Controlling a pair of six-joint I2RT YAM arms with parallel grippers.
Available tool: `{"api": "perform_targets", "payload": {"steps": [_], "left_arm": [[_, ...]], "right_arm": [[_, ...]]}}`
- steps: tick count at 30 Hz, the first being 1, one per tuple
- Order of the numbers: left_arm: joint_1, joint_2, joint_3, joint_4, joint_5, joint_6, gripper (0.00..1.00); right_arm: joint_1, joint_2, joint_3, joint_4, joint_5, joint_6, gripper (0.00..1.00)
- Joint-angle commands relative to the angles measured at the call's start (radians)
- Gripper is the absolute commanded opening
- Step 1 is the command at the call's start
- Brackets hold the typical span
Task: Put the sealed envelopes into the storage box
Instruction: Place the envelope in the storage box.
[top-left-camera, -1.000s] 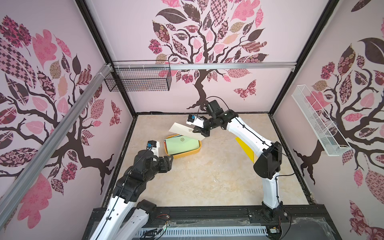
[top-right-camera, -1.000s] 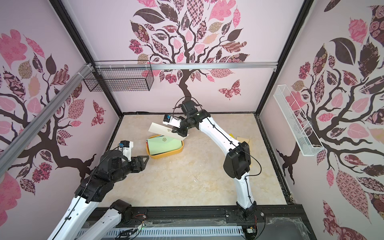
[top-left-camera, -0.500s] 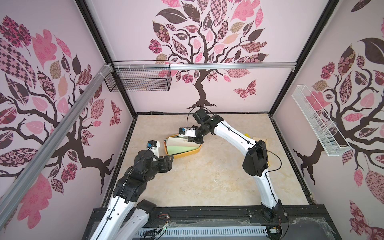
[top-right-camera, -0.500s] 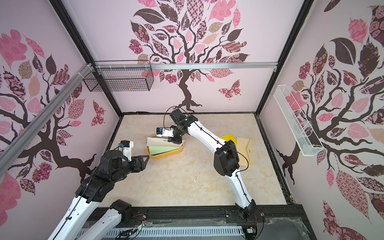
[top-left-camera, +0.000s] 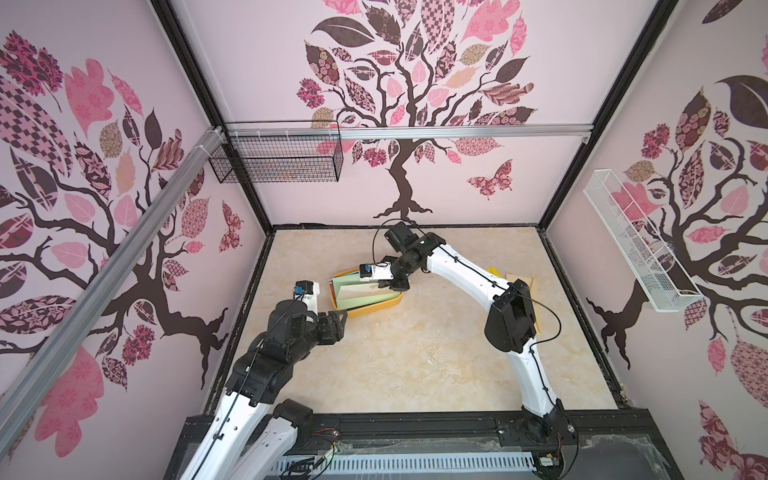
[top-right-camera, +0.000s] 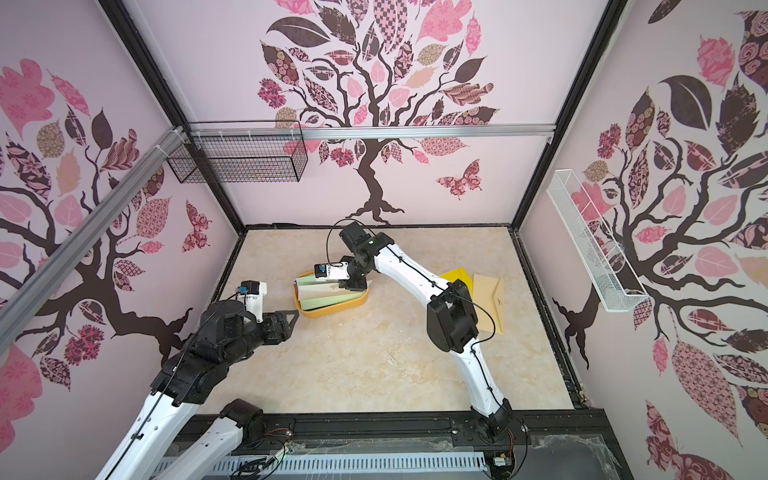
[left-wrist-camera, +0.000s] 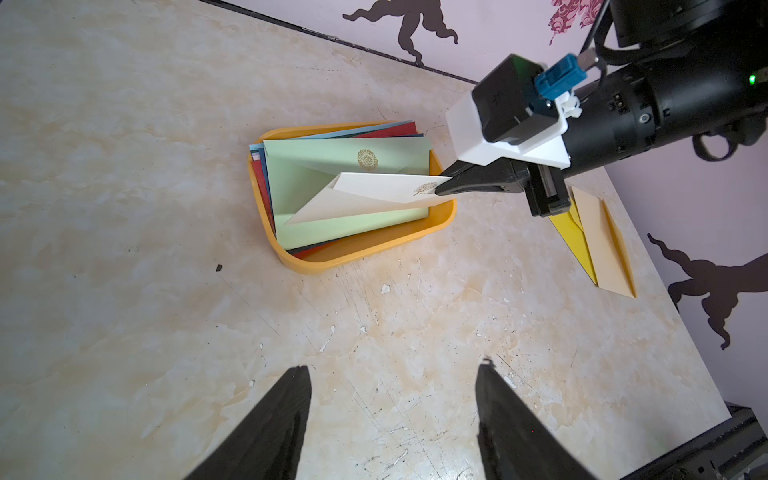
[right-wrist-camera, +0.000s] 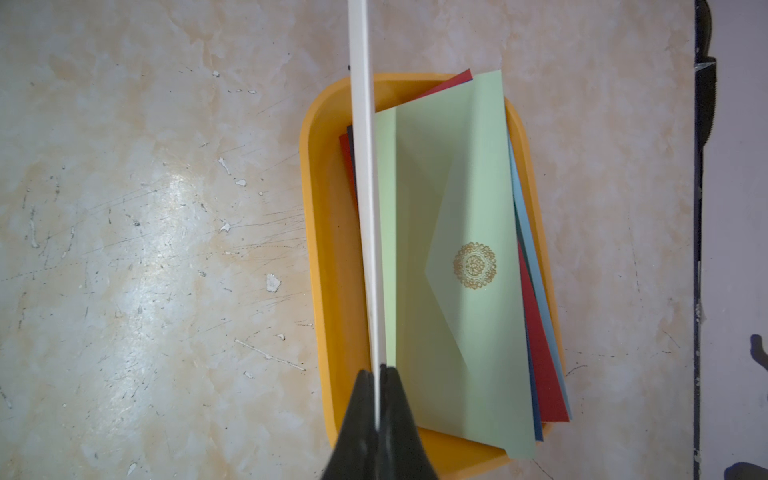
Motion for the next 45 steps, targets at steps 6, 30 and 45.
{"api": "perform_targets", "payload": {"steps": [6, 30, 45], "left_arm": [[0.005, 0.003, -0.007, 0.014, 0.007, 0.016, 0.68], [0.005, 0.017, -0.009, 0.013, 0.006, 0.015, 0.7], [0.005, 0.007, -0.016, 0.021, 0.024, 0.008, 0.71]], "right_arm": [[0.021, 0.014, -0.075, 0.162, 0.128, 0.017, 0.39], [0.024, 0.087, -0.083, 0.493, 0.324, 0.36, 0.4], [-0.266, -0.314, -0.324, 0.469, 0.28, 1.214, 0.4]]}}
